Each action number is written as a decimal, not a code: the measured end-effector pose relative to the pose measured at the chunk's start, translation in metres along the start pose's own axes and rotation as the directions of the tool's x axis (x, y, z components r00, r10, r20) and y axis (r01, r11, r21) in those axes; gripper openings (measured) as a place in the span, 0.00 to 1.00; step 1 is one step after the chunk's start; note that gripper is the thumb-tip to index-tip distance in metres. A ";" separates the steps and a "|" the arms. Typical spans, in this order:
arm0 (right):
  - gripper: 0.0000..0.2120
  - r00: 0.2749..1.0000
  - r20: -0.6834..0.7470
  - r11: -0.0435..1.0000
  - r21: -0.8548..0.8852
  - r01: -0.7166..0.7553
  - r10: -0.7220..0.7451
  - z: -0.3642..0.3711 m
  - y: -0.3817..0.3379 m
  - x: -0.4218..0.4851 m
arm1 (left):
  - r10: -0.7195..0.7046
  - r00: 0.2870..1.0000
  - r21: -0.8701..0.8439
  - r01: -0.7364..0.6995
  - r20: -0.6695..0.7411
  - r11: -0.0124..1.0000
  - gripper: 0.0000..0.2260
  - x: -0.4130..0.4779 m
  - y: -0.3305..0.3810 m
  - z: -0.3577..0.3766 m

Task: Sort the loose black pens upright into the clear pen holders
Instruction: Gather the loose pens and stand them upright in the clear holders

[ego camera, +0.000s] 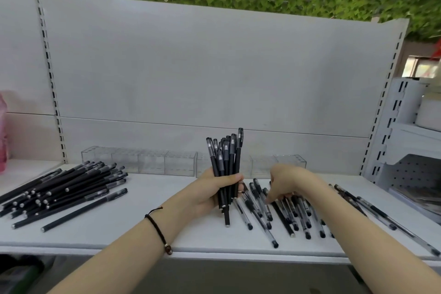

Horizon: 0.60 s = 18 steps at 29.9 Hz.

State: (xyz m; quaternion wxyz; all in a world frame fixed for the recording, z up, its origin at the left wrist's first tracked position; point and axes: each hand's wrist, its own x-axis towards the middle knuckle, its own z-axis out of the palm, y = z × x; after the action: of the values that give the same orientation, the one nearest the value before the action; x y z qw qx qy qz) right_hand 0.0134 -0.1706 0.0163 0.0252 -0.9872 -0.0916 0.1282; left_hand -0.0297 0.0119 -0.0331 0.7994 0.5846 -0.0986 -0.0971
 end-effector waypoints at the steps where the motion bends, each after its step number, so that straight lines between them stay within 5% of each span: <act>1: 0.14 1.000 -0.015 0.999 0.032 -0.002 0.002 0.002 0.000 0.002 | 0.008 1.000 0.000 -0.008 -0.010 1.000 0.06 0.000 -0.001 -0.001; 6: 0.07 0.988 -0.153 0.923 0.382 0.048 0.012 -0.001 0.008 0.002 | 0.073 0.997 0.036 -0.072 -0.039 0.997 0.07 -0.002 0.001 -0.006; 10: 0.04 0.943 -0.315 0.609 0.730 0.310 -0.103 -0.013 0.001 -0.004 | 0.126 0.992 0.127 -0.122 -0.028 0.984 0.05 -0.006 0.006 -0.010; 13: 0.03 0.875 -0.451 0.390 0.784 0.483 -0.178 -0.016 -0.017 -0.015 | 0.147 0.989 0.234 -0.140 -0.015 0.962 0.08 -0.014 0.013 -0.015; 18: 0.04 0.846 -0.484 0.390 0.751 0.533 -0.225 -0.008 -0.037 -0.026 | 0.175 0.982 0.326 -0.186 0.065 0.927 0.12 -0.027 0.021 -0.026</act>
State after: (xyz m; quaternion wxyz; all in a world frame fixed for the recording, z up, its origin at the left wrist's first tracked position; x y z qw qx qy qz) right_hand -0.0162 -0.1390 0.0332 0.5595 -0.7947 -0.2352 -0.0066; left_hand -0.0481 0.0490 -0.0214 0.6938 0.6970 -0.1807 -0.0154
